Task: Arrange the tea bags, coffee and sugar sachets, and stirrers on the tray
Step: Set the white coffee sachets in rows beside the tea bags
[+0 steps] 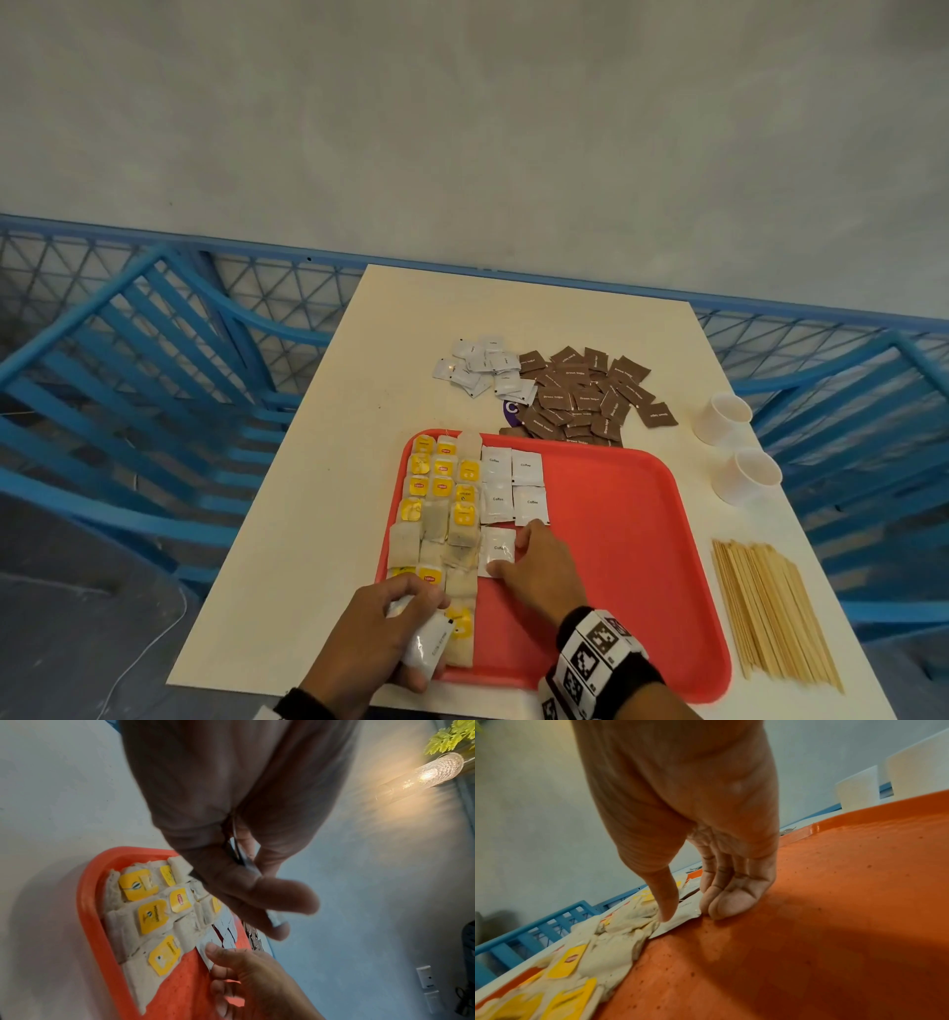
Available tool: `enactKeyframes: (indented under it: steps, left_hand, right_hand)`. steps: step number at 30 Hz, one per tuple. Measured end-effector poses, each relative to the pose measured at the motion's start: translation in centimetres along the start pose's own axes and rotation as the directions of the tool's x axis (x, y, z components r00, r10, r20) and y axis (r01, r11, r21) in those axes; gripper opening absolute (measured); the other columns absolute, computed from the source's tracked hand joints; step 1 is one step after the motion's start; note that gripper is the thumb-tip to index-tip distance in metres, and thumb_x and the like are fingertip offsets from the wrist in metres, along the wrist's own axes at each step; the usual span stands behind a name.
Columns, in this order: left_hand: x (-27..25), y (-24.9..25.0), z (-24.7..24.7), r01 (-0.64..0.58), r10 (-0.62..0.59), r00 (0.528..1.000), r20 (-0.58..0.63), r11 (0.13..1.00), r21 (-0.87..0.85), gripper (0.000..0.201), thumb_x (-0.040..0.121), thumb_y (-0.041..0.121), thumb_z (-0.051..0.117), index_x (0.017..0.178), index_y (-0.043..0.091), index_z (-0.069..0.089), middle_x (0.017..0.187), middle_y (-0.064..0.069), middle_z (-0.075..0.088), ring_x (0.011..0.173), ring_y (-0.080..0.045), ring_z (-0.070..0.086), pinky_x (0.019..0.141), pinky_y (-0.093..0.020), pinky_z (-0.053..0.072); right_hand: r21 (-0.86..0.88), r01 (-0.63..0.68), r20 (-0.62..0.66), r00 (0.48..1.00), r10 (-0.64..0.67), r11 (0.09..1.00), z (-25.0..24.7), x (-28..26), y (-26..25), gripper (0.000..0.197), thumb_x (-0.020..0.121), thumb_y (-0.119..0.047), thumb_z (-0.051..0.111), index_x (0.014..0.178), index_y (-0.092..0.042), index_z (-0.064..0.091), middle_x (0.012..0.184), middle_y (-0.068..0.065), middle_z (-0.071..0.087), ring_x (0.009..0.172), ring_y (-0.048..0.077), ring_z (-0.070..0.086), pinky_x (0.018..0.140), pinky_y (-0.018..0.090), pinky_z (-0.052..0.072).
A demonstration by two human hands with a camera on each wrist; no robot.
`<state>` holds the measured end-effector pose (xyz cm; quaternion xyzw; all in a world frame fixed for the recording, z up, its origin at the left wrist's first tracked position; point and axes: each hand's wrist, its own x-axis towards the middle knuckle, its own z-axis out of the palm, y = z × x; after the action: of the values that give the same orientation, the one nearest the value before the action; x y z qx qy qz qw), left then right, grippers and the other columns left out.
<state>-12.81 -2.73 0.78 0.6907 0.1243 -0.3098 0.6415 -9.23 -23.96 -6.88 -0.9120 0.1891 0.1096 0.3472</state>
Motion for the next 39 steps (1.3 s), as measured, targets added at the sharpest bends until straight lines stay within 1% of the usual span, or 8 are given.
enactKeyframes:
  steps: [5, 8, 10, 13, 17, 22, 35, 39]
  left_hand:
    - [0.1, -0.1, 0.0, -0.008, 0.008, 1.000, -0.013, 1.000, -0.002, 0.022, 0.091, 0.031, 0.068, 0.078, 0.015, 0.077, 0.099, -0.021, 0.066, 0.070, -0.029, 0.065, 0.047, -0.030, 0.052]
    - [0.1, 0.1, -0.1, -0.010, 0.010, 1.000, 0.001, 1.000, -0.007, 0.022, 0.089, 0.032, 0.069, 0.079, 0.015, 0.077, 0.101, -0.023, 0.065, 0.068, -0.030, 0.066, 0.047, -0.030, 0.052]
    - [0.2, 0.1, -0.2, -0.010, 0.010, 1.000, 0.002, 1.000, -0.011, 0.022, 0.089, 0.032, 0.069, 0.082, 0.012, 0.076, 0.099, -0.023, 0.065, 0.064, -0.028, 0.067, 0.046, -0.030, 0.052]
    - [0.1, 0.2, -0.2, -0.012, 0.013, 1.000, 0.006, 1.000, -0.015, 0.022, 0.089, 0.030, 0.069, 0.084, 0.009, 0.076, 0.097, -0.023, 0.065, 0.061, -0.028, 0.066, 0.044, -0.029, 0.051]
    - [0.3, 0.2, -0.1, 0.000, 0.000, 1.000, 0.003, 1.000, -0.017, 0.023, 0.088, 0.031, 0.070, 0.083, 0.009, 0.075, 0.096, -0.018, 0.066, 0.063, -0.028, 0.066, 0.044, -0.029, 0.051]
    - [0.4, 0.1, -0.1, -0.003, 0.003, 1.000, 0.008, 1.000, -0.006, 0.021, 0.089, 0.028, 0.070, 0.082, 0.009, 0.076, 0.093, -0.018, 0.067, 0.065, -0.029, 0.068, 0.045, -0.030, 0.052]
    - [0.8, -0.4, -0.1, -0.027, 0.027, 1.000, 0.003, 0.998, 0.058, 0.020, 0.092, 0.031, 0.068, 0.083, 0.017, 0.078, 0.092, -0.014, 0.069, 0.067, -0.024, 0.069, 0.053, -0.035, 0.055]
    - [0.8, -0.4, -0.2, -0.025, 0.025, 1.000, 0.004, 0.999, 0.047, 0.020, 0.091, 0.031, 0.068, 0.083, 0.015, 0.078, 0.092, -0.015, 0.070, 0.067, -0.024, 0.069, 0.053, -0.035, 0.055]
  right_hand:
    - [0.024, 0.020, -0.003, 1.000, -0.020, 1.000, -0.4, 0.0, 0.3, 0.037, 0.073, -0.027, 0.077, 0.089, -0.021, 0.044, 0.091, -0.003, 0.058, 0.083, 0.019, 0.055, 0.064, 0.029, 0.041]
    - [-0.011, 0.093, -0.027, 0.995, -0.093, 0.996, -1.7, 1.1, 0.0, 0.034, 0.080, -0.025, 0.072, 0.108, -0.023, 0.053, 0.105, 0.000, 0.060, 0.097, 0.019, 0.056, 0.080, 0.031, 0.047]
    - [-0.116, 0.121, 0.001, 0.993, -0.122, 0.986, -2.6, 1.7, -0.4, 0.037, 0.083, -0.028, 0.070, 0.118, -0.024, 0.057, 0.113, -0.001, 0.058, 0.105, 0.019, 0.055, 0.082, 0.030, 0.045]
    - [-0.173, 0.066, 0.031, 0.998, -0.061, 0.983, -2.9, 1.4, -0.7, 0.031, 0.078, -0.036, 0.074, 0.104, -0.022, 0.062, 0.106, -0.005, 0.061, 0.098, 0.017, 0.057, 0.072, 0.029, 0.045]
    - [-0.171, 0.066, 0.095, 0.994, -0.050, 0.983, -1.4, 0.1, 0.2, 0.044, 0.068, -0.041, 0.081, 0.091, -0.023, 0.049, 0.097, -0.008, 0.055, 0.088, 0.015, 0.051, 0.059, 0.019, 0.034]
    - [-0.127, 0.069, 0.075, 0.995, -0.060, 0.989, -0.4, -0.3, 0.2, 0.046, 0.072, -0.037, 0.079, 0.096, -0.026, 0.042, 0.101, -0.009, 0.049, 0.092, 0.013, 0.045, 0.073, 0.028, 0.037]
    - [-0.080, 0.031, 0.044, 0.999, -0.028, 0.996, 0.1, -0.6, 0.2, 0.049, 0.071, -0.048, 0.071, 0.103, -0.025, 0.041, 0.107, -0.004, 0.058, 0.101, 0.023, 0.056, 0.076, 0.034, 0.043]
    - [-0.119, 0.049, 0.043, 0.998, -0.044, 0.992, 0.0, -1.1, 0.1, 0.036, 0.082, -0.044, 0.066, 0.097, -0.027, 0.038, 0.107, -0.002, 0.057, 0.107, 0.023, 0.055, 0.078, 0.032, 0.039]
